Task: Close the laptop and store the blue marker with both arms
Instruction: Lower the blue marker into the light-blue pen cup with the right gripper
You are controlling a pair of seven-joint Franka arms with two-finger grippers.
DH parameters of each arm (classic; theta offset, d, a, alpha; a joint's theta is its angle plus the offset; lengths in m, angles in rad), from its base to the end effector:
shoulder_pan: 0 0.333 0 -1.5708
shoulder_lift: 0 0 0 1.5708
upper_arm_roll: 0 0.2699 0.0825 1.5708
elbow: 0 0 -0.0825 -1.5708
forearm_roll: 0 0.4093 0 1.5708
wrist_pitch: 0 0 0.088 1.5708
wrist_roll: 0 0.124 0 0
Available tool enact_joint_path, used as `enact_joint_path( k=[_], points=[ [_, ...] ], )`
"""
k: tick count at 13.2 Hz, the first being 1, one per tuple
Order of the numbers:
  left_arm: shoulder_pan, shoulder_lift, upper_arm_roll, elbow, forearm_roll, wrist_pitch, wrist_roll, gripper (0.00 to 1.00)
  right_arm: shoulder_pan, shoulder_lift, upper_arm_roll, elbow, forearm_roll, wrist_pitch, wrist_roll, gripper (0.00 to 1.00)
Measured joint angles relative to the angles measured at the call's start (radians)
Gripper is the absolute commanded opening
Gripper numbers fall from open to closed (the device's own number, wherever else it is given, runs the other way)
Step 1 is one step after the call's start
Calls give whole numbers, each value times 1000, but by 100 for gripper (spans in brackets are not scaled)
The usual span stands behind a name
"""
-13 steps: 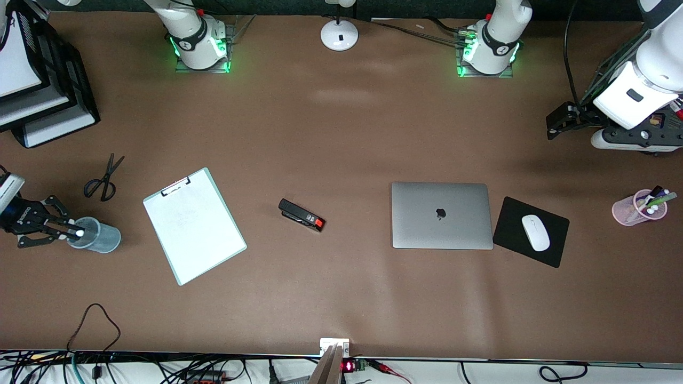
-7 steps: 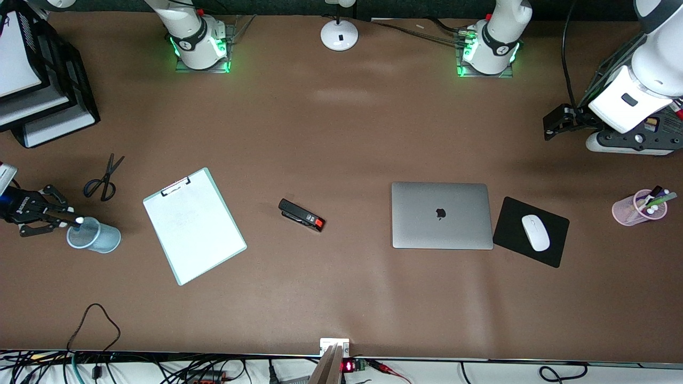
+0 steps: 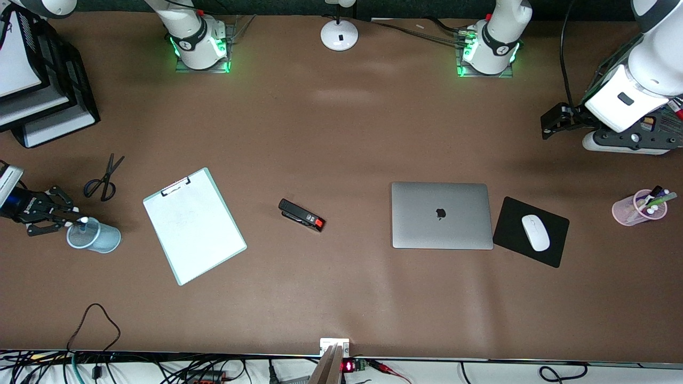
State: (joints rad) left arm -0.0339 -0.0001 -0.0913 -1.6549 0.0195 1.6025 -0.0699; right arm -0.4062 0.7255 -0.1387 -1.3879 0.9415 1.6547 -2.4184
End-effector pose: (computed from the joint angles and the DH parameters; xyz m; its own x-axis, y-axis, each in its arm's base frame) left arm 0.5744 -0.0699 0.5224 0.9972 -0.0557 -0.0508 -0.0570 -0.9981 -0.0231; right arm 0.6373 -0.2600 0.2254 -0.0868 0.6362 0.7666 0.9820 -0.0751 0.1735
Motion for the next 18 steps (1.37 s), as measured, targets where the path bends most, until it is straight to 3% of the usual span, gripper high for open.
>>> enact_joint_path(
  k=[6,7,8,9,10,15,18],
  points=[
    [-4,0,-2,0,0,-4,0,100,-2,10,0,0,2,0,-28,4],
    [-4,0,-2,0,0,-4,0,100,-2,12,0,0,3,0,-29,12],
    [-4,0,-2,0,0,-4,0,100,-3,13,0,0,3,0,-30,32],
    [-4,0,-2,0,0,-4,0,100,-3,13,0,0,3,0,-30,73],
    [-4,0,-3,0,0,-4,0,100,-4,13,0,0,3,0,-30,100],
    [-4,0,-11,3,0,-19,0,100,-7,12,0,27,-2,0,9,100],
    [-5,0,-14,5,0,-22,0,100,1,-2,8,92,-95,-3,169,100]
  ],
)
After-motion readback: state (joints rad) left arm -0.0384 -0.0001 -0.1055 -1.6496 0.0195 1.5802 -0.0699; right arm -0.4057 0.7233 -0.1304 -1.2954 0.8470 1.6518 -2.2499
